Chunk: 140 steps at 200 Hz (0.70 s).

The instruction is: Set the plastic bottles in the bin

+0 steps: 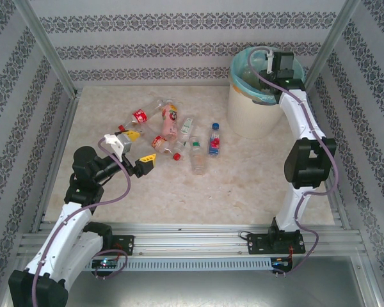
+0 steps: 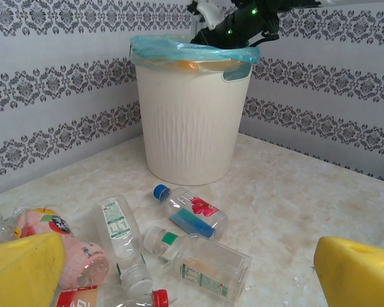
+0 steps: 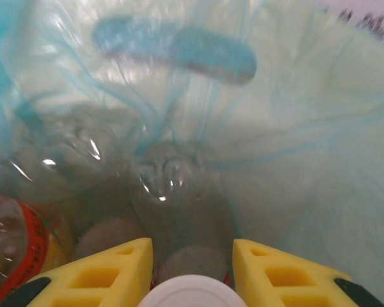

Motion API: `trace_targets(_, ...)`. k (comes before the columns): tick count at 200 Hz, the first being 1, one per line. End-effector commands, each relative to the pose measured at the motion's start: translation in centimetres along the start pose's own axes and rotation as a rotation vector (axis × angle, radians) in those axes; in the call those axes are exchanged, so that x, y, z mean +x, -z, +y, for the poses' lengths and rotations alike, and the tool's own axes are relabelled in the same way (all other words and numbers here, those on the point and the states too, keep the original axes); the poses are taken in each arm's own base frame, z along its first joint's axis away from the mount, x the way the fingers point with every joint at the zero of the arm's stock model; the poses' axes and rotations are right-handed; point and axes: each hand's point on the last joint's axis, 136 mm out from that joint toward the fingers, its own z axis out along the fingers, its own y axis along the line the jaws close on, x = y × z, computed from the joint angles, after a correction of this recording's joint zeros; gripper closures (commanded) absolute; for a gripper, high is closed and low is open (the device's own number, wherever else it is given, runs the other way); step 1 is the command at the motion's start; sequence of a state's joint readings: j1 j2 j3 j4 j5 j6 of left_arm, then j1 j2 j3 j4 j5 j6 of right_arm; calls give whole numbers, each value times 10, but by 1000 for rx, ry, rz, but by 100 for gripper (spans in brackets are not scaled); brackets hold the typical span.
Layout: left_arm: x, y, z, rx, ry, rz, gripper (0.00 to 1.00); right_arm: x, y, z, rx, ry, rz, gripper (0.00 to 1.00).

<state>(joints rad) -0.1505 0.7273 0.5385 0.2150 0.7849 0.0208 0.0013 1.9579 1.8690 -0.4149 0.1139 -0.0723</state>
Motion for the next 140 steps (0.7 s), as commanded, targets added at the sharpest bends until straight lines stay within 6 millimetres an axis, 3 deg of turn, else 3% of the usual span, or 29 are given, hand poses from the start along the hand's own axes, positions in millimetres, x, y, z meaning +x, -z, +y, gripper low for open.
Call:
trace_targets(1, -5, -1, -5, 25, -24, -23, 0, 47, -19, -4, -15, -61, 138, 83)
trace_targets(41, -2, -2, -4, 26, -20, -16, 0, 43, -20, -3, -43, -73, 137, 80)
trace_targets(70, -4, -2, -3, 20, -26, -20, 0, 14, -4, 1, -70, -89, 74, 75)
trace_targets(93, -4, -2, -2, 15, -27, -19, 0, -18, 18, 4, -68, -80, 2, 57)
trace_targets(110, -4, -3, -1, 12, -28, -21, 0, -44, 41, 6, -51, -64, -66, 39)
trace_targets(140, -6, -3, 1, -1, -31, -26, 0, -88, 87, 16, -45, -25, -191, 24)
